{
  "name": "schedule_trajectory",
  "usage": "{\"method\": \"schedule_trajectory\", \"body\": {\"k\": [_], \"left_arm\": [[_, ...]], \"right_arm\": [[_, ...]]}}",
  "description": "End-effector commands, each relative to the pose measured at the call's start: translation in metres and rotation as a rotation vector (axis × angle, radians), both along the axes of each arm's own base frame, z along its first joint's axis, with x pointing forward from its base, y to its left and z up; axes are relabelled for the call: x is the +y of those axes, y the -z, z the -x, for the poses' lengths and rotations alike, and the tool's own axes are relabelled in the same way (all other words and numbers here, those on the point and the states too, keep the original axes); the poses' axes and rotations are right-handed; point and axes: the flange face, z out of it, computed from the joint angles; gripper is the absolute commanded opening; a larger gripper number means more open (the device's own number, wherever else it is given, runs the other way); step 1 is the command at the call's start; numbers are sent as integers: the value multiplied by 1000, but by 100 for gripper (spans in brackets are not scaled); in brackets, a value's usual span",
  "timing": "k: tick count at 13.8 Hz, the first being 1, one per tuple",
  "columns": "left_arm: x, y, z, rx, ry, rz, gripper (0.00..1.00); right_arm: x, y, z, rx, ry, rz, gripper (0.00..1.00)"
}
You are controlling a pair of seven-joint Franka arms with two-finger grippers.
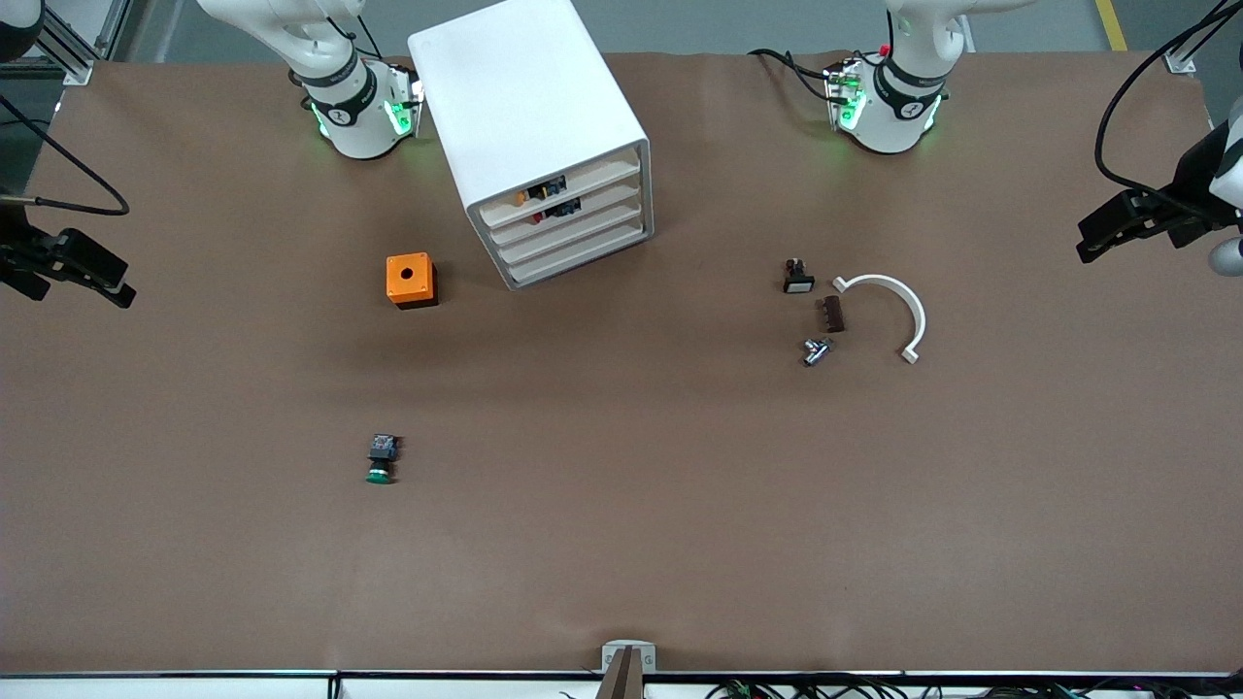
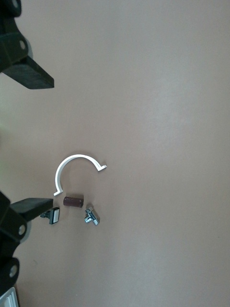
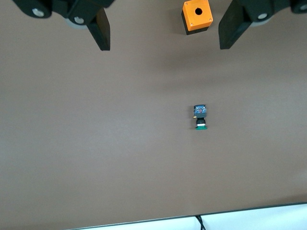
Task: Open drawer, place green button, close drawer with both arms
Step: 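Move the left gripper toward the white drawer cabinet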
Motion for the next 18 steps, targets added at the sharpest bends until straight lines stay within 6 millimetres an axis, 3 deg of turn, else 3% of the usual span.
{"method": "schedule_trajectory", "body": {"k": [1, 6, 9, 11, 14, 18], "left_arm": [[-2, -5, 7, 22, 19, 12, 100], [-2, 0, 3, 34, 17, 9, 100], [-3, 46, -16, 124, 9, 16, 100], [-17, 71, -26, 164, -2, 16, 100], [-42, 113, -29, 194, -87, 16, 100], [-56, 171, -30, 213, -217, 77, 100]], "right_arm": [[-1, -6, 4, -3, -13, 17, 100], [-6, -5, 4, 0, -5, 17, 100], [-7, -3, 5, 9, 0, 16, 100], [-7, -3, 5, 9, -2, 16, 100], [-7, -5, 5, 6, 0, 16, 100], [-9, -6, 5, 5, 1, 16, 100]]}}
